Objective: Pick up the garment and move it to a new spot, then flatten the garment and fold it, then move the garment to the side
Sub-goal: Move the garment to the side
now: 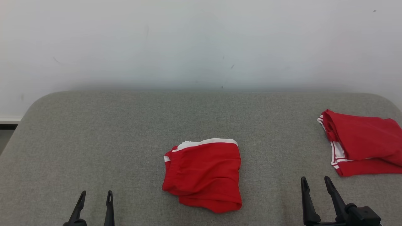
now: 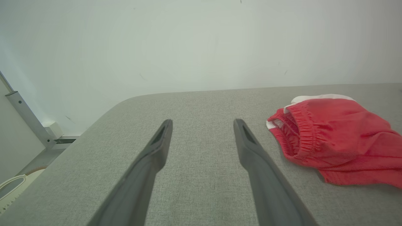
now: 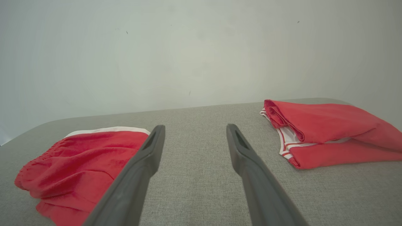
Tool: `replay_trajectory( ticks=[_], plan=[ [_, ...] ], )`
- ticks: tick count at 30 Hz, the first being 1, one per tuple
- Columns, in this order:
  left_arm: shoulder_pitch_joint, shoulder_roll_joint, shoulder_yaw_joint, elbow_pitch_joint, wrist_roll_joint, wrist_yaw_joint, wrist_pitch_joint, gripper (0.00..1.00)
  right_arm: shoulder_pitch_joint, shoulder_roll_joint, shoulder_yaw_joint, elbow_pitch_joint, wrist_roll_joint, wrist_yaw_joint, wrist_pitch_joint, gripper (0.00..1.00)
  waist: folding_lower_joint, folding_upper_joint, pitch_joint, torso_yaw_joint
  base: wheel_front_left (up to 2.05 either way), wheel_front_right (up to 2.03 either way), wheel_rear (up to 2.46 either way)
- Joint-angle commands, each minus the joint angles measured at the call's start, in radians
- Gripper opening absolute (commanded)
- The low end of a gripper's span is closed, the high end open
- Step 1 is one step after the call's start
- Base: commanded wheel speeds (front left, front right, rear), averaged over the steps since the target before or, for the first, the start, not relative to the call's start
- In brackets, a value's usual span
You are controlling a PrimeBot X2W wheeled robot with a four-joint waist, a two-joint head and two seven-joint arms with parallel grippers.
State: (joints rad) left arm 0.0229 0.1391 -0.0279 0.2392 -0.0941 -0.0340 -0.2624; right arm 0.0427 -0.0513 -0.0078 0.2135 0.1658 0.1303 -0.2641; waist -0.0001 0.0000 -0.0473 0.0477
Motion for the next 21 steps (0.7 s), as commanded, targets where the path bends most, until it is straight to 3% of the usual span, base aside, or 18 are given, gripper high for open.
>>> replay_trajectory(
  ticks=[1, 15, 21],
  plan=[
    [0.007, 0.005, -0.002, -0.003, -0.002, 0.003, -0.002, 1.0, -0.003, 0.002, 0.0, 0.003, -0.002, 0.0, -0.001, 1.0, 0.0001, 0.0, 0.001, 0.0, 0.0, 0.0, 0.0],
    [0.001, 0.011, -0.004, 0.003, -0.005, 0.004, -0.002, 1.0, -0.004, 0.001, 0.0, 0.008, -0.006, 0.0, -0.001, 1.0, 0.0001, 0.0, 0.006, 0.002, 0.0, 0.0, 0.0],
    [-0.007, 0.011, -0.009, 0.007, -0.007, 0.003, -0.002, 1.0, -0.03, 0.001, 0.051, 0.06, 0.02, 0.0, -0.001, 1.0, 0.0001, 0.0, 0.005, 0.015, 0.0, 0.0, 0.0]
  ],
)
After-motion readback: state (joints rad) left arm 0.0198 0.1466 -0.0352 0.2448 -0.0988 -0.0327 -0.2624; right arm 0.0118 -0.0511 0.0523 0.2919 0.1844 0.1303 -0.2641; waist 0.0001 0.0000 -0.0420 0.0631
